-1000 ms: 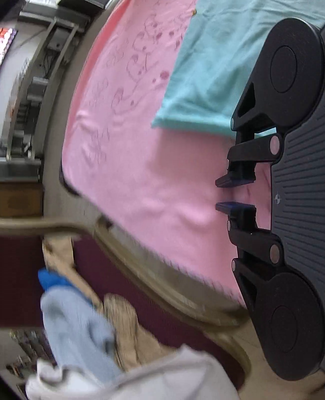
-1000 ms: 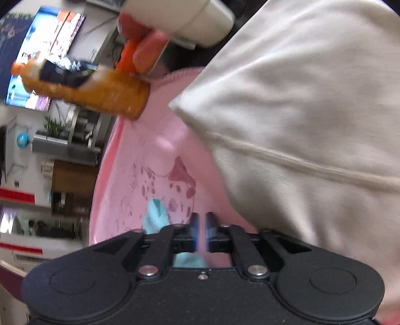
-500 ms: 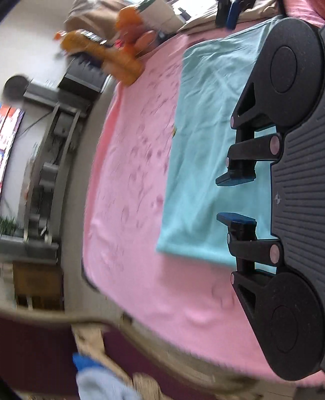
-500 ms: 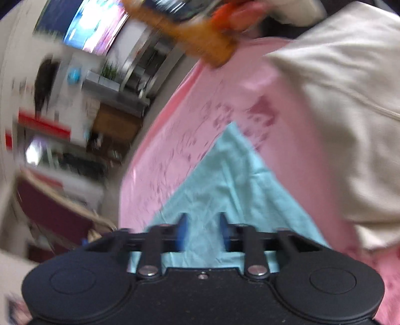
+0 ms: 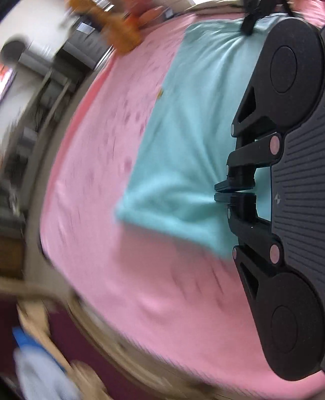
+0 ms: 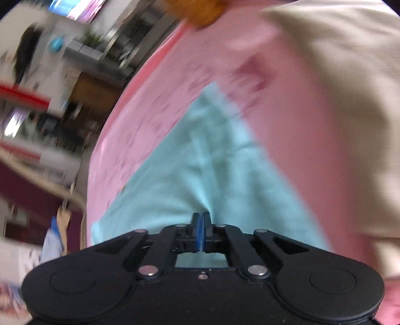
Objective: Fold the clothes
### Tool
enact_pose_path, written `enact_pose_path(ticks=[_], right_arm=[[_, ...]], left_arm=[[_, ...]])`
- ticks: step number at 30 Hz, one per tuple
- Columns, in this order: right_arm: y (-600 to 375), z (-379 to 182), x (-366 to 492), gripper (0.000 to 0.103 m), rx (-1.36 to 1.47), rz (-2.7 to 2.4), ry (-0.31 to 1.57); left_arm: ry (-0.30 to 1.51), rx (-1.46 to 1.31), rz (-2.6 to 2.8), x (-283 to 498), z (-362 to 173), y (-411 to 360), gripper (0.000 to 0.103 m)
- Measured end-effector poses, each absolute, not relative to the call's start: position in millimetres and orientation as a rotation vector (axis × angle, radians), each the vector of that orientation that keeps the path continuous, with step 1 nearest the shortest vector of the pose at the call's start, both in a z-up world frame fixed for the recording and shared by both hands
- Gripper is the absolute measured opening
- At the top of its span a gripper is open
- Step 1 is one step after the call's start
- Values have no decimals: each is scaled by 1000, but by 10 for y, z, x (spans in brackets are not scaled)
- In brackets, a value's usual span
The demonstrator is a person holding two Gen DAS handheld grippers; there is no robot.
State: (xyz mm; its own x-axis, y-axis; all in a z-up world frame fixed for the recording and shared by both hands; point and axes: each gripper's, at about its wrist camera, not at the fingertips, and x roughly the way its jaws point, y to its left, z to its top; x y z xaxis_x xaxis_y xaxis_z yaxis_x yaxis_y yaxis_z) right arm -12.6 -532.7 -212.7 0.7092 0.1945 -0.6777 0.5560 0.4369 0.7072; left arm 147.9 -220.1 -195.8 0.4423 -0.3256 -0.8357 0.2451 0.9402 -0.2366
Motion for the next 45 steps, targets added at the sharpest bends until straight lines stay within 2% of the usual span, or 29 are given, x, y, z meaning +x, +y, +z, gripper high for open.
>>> enact_pose_path(ticks=[3, 4, 8, 10, 16, 20, 26, 28, 30, 38, 39, 40, 41, 42, 45], right_arm=[[-5538, -2114, -444, 1, 1175, -388, 732], [-5579, -2085, -545, 2, 1153, -452, 721], [-5623, -1949, -871, 11, 1137, -534, 684], [-5579, -1877, -1030, 20, 1149, -502, 650], [-5172, -1724, -1030, 26, 1063, -313, 628], [-4872, -1788, -674, 26, 965, -166, 715], [-4807, -1902, -388, 26, 954, -96, 770], [-4826, -1985, -330, 22, 963, -129, 819], [-4857, -2016, -397, 18, 978, -158, 835], [-5004, -1879, -935, 18, 953, -365, 821], [-5021, -1866, -1009, 22, 971, -372, 803], [-5025, -1847, -1082, 40, 973, -403, 789], [-5024, -1813, -1168, 46, 964, -447, 763], [-5019, -1776, -1251, 49, 960, -474, 721], [-5009, -1686, -1398, 49, 997, -407, 612]], left_arm=[[1015, 45, -182, 1369, -1891, -2032, 15], [1011, 59, -166, 1336, -1876, -2007, 20], [1002, 86, -128, 1207, -1812, -1906, 22], [968, 67, -167, 1069, -1728, -1899, 22], [878, 59, -470, 685, -1561, -2186, 27], [846, 182, -512, 568, -1659, -2477, 30], [889, 264, -445, 668, -1847, -2567, 30], [904, 291, -422, 702, -1910, -2596, 38], [914, 327, -406, 656, -1892, -2565, 39], [943, 418, -300, 467, -1827, -2285, 40], [944, 402, -298, 445, -1805, -2242, 39], [940, 374, -310, 431, -1769, -2207, 36], [931, 342, -326, 418, -1728, -2178, 36], [922, 312, -346, 409, -1695, -2174, 36], [893, 228, -411, 386, -1605, -2182, 37]])
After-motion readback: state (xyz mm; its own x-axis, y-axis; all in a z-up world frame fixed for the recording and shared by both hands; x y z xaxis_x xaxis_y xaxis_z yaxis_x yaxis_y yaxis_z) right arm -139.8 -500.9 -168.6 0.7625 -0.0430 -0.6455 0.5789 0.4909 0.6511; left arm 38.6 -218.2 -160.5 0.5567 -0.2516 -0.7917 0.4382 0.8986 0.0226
